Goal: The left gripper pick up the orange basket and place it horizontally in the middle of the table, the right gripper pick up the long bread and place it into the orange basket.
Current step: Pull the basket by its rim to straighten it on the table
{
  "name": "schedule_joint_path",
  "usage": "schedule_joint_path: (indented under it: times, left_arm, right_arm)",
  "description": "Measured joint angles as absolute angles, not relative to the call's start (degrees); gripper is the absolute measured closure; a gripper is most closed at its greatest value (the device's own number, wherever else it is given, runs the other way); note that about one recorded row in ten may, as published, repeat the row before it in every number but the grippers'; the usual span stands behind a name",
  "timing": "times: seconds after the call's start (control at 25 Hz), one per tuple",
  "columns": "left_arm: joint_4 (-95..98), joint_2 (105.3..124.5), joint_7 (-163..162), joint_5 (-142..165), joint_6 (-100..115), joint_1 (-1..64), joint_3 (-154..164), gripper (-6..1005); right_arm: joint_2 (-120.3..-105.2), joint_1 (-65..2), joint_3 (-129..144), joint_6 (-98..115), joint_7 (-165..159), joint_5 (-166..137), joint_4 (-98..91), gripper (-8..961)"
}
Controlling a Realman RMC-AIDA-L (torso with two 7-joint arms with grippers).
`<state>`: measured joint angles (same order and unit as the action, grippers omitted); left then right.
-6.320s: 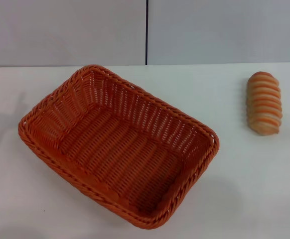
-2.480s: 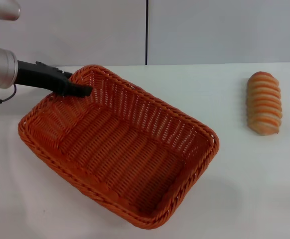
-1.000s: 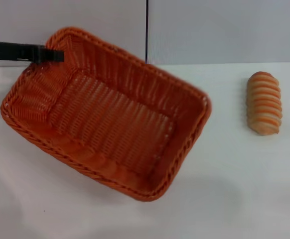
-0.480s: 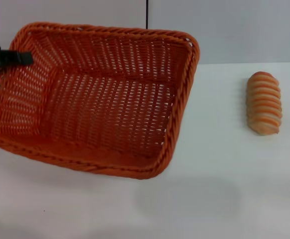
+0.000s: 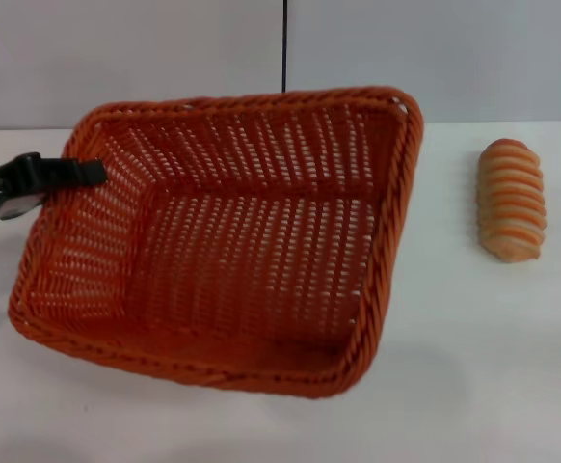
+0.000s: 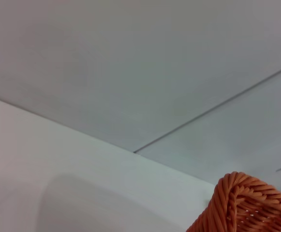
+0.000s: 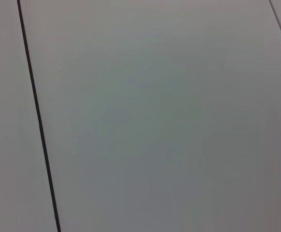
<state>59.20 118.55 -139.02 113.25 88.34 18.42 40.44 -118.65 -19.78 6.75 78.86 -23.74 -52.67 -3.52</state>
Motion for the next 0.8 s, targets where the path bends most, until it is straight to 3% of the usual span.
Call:
schedule_joint_path:
  times: [0.56,0.8]
  left_arm:
    - [58.95,118.13,-138.49,112.38,84.13,16.93,46.13,827]
    - [58.93,117.91,-138.57,113.02,84.12,16.5,45.74,696]
  right_arm:
    - [-118.78,-19.54,7.06,78.79,-24.09,-52.74,-3.18,347]
    - [-118.78,-19.63,7.38,79.02,-24.15,-52.74,-3.16,347]
